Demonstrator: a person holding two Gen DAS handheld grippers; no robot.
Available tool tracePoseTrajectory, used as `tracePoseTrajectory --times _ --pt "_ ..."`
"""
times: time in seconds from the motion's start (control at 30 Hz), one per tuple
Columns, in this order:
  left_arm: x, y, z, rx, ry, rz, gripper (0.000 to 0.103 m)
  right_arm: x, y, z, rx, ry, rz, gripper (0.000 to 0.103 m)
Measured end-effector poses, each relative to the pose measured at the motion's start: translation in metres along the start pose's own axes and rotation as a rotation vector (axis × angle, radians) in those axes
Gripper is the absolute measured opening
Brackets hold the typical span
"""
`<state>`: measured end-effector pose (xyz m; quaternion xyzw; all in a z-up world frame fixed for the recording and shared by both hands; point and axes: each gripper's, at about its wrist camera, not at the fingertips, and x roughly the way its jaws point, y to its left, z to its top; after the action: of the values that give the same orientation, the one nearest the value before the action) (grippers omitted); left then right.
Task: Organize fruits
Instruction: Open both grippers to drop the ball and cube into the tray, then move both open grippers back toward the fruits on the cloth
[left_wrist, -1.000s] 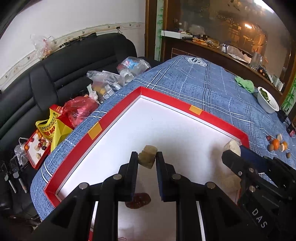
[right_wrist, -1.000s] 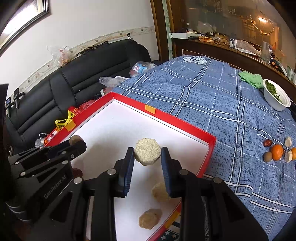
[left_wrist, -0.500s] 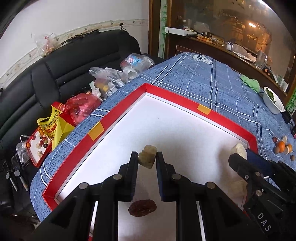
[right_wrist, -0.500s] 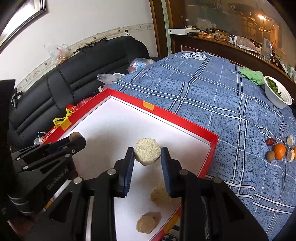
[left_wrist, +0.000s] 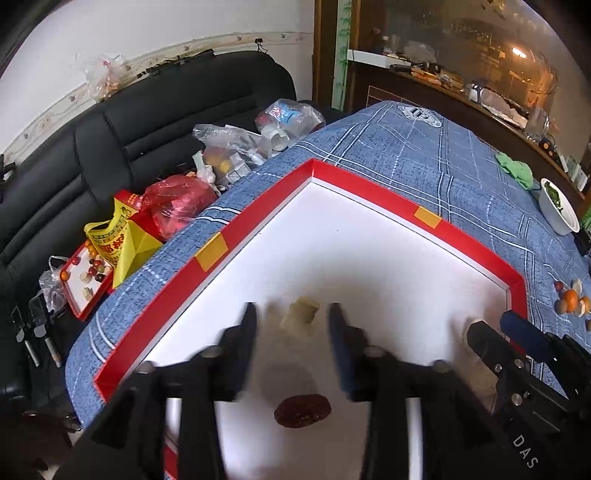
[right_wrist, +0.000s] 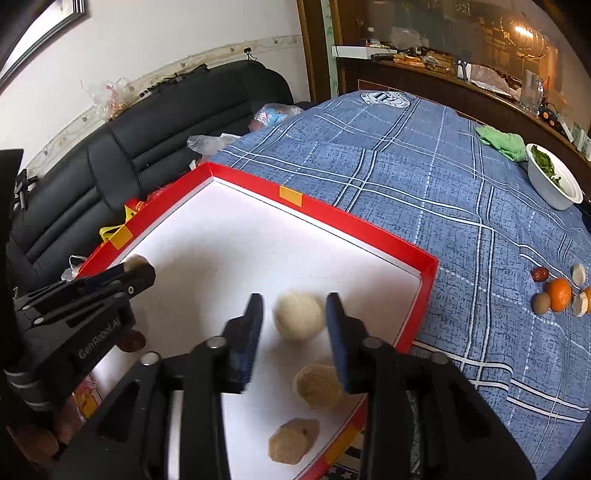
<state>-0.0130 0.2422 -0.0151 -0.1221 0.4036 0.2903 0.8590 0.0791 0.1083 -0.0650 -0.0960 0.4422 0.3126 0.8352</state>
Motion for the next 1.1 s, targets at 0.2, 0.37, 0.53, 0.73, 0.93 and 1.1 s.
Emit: tracePoseTrajectory --times 0.2,0.37,0.53,0.73,0.93,1.1 --pt "-0.012 0.004 -0.001 -0.006 -0.026 0.016 0.064 -0.010 -0.004 -0.004 0.008 -0.011 -0.006 0.052" --pt "-0.030 0.001 -0.004 -0.005 -0.062 0.012 0.071 -0.033 -0.006 -0.006 0.015 -0.059 -0.006 0.055" --pt "-0.051 -0.016 -0.008 0.027 -0.111 -0.009 0.077 -0.065 -0.016 -0.013 0.041 -0.124 -0.019 0.062" --pt "-0.071 -0.050 -0.015 0.094 -0.136 -0.066 0.078 -0.100 -0.047 -0.032 0.097 -0.176 -0.060 0.074" --pt "-0.081 -0.099 -0.031 0.213 -0.122 -0.197 0.081 -0.129 -0.094 -0.060 0.179 -0.183 -0.126 0.092" --pt "-0.077 -0.150 -0.042 0.326 -0.082 -0.267 0.081 -0.146 -0.156 -0.096 0.310 -0.146 -0.209 0.097"
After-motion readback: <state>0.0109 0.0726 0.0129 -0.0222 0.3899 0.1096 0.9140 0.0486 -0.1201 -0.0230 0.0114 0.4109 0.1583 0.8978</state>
